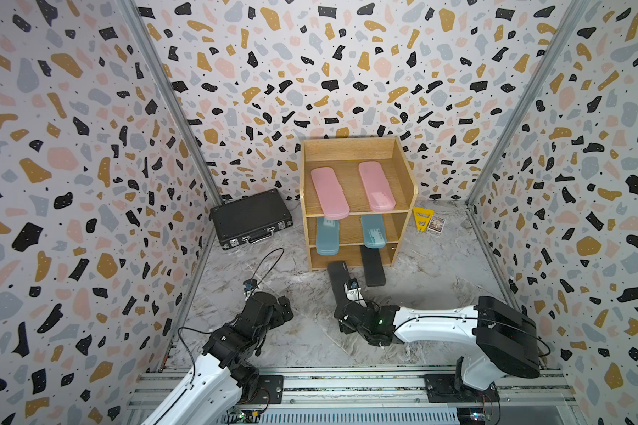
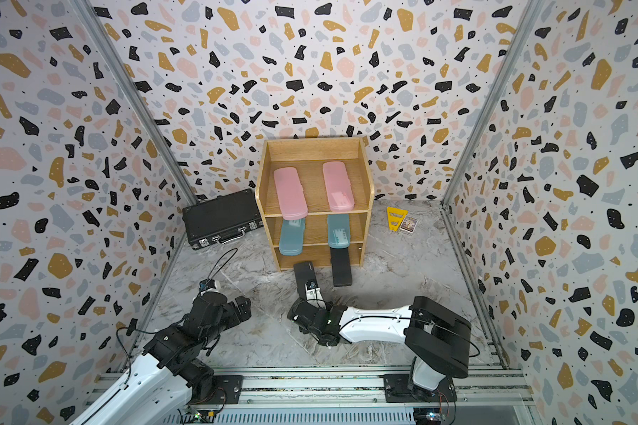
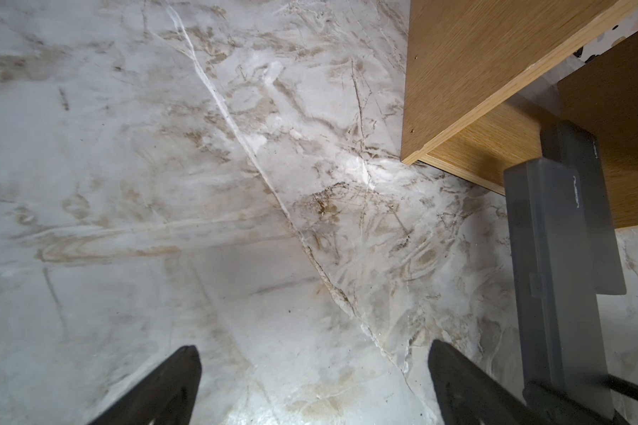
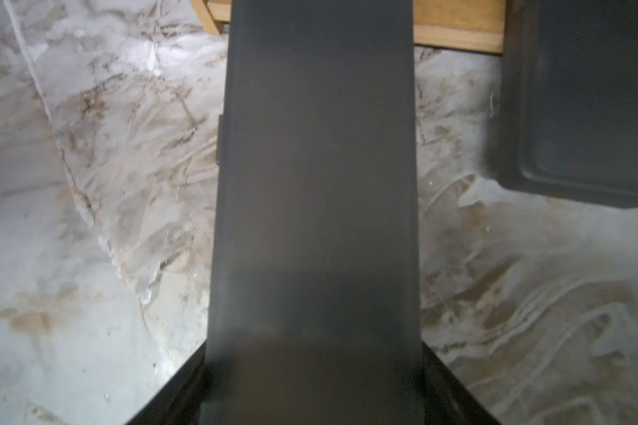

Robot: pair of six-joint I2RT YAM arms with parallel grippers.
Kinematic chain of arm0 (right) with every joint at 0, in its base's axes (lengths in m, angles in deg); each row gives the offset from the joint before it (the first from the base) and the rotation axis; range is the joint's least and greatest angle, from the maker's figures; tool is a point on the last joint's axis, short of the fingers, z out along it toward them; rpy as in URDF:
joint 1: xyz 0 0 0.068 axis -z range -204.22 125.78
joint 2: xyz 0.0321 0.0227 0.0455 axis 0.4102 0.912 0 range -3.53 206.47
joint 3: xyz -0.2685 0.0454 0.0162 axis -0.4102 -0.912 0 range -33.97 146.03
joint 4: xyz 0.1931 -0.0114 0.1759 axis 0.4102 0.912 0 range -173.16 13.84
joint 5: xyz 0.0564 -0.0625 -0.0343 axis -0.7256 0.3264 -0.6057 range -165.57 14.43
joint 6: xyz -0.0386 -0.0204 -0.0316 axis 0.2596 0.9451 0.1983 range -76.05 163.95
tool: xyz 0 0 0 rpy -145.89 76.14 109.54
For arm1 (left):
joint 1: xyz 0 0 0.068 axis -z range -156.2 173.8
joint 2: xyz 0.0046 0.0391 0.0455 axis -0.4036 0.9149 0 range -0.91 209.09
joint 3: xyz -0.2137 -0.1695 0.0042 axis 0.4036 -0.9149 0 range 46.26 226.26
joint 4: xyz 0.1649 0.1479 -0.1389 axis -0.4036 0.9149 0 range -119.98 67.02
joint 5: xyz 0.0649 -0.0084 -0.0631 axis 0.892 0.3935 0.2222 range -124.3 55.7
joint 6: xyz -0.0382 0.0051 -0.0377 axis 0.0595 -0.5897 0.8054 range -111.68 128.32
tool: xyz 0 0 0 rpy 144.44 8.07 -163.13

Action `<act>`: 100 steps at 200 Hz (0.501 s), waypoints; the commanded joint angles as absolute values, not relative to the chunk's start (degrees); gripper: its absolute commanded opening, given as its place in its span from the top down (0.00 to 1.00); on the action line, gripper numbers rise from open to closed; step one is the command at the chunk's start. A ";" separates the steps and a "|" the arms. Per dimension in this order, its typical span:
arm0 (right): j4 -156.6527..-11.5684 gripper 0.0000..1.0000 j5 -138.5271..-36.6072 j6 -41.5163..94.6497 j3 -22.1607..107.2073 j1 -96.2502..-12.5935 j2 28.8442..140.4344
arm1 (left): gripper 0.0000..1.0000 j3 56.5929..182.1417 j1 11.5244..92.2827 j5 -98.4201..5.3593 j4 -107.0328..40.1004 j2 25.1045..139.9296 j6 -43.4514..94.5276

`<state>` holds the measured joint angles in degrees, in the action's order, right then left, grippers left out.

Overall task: Place the pencil cases on the shelf according to color
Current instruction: Place the pencil case on the shelf.

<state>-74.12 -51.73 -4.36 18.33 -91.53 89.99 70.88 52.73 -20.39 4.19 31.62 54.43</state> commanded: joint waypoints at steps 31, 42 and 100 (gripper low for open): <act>-75.19 0.72 -54.51 -1.34 26.93 -87.80 95.02 | 0.00 69.95 52.50 -21.63 0.28 32.47 55.06; -75.07 0.72 -54.88 -1.16 28.27 -87.26 96.32 | 0.00 69.74 52.46 -21.74 -0.13 32.68 55.12; -74.99 0.74 -55.27 -1.60 33.15 -85.94 102.47 | 0.00 69.29 52.47 -22.47 -1.59 33.19 54.73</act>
<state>-74.80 -55.73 -2.05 30.11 -86.17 101.73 70.19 52.73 -21.88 0.95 33.17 54.62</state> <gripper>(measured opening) 0.706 0.993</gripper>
